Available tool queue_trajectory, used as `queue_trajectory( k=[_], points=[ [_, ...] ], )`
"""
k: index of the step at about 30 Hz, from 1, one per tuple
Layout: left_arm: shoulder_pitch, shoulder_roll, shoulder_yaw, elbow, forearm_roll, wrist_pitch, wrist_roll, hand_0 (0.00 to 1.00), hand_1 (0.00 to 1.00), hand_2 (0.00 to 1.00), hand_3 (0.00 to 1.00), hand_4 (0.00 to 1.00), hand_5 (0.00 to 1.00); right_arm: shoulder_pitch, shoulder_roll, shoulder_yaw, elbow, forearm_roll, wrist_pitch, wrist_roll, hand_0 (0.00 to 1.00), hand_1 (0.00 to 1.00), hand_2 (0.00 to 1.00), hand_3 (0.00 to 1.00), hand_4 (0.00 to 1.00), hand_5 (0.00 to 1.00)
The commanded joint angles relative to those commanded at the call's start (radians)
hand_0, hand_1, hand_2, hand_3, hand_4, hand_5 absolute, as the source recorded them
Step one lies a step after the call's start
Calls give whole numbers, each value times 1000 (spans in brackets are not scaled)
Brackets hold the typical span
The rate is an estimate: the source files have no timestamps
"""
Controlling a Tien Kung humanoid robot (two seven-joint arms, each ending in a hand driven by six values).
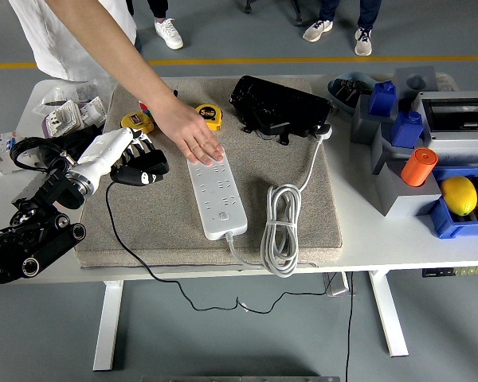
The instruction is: Put the plug near the board,insert it into the board,press the button,pull the plug out
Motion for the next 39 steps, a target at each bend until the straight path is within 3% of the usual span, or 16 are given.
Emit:
queue_trajectory(
  k=[13,14,19,20,31,32,37,39],
  points=[
    [-8,-22,49,47,-36,17,-18,390,438,458,544,870,123,3,2,-1,0,0,0,0,699,702,685,578,998,539],
    [-9,-22,51,49,-38,16,-18,446,498,496,552,919,121,3,2,0,0,0,0,0,699,702,684,578,998,541],
    [-11,-25,61,63,-55,13,-20,446,498,496,552,919,121,3,2,2,0,-1,0,0,699,702,684,578,998,541],
    [-11,-25,62,65,-52,13,-20,486,541,534,564,998,184,3,2,2,0,-1,0,0,699,702,684,578,998,541],
    [-8,-27,71,75,-46,-4,4,470,567,561,579,998,236,3,2,3,6,-5,0,0,699,702,684,578,998,542],
    [-8,-27,71,76,-46,-5,5,558,630,586,597,998,251,4,1,4,7,-6,0,0,699,702,684,578,998,541],
    [-8,-27,71,77,-46,-3,4,558,630,586,597,998,251,4,3,9,9,-8,0,0,699,702,684,578,998,541],
    [-8,-27,69,76,-44,-2,3,600,648,615,625,998,279,4,2,9,9,-9,0,0,699,702,684,578,998,541]
  ],
)
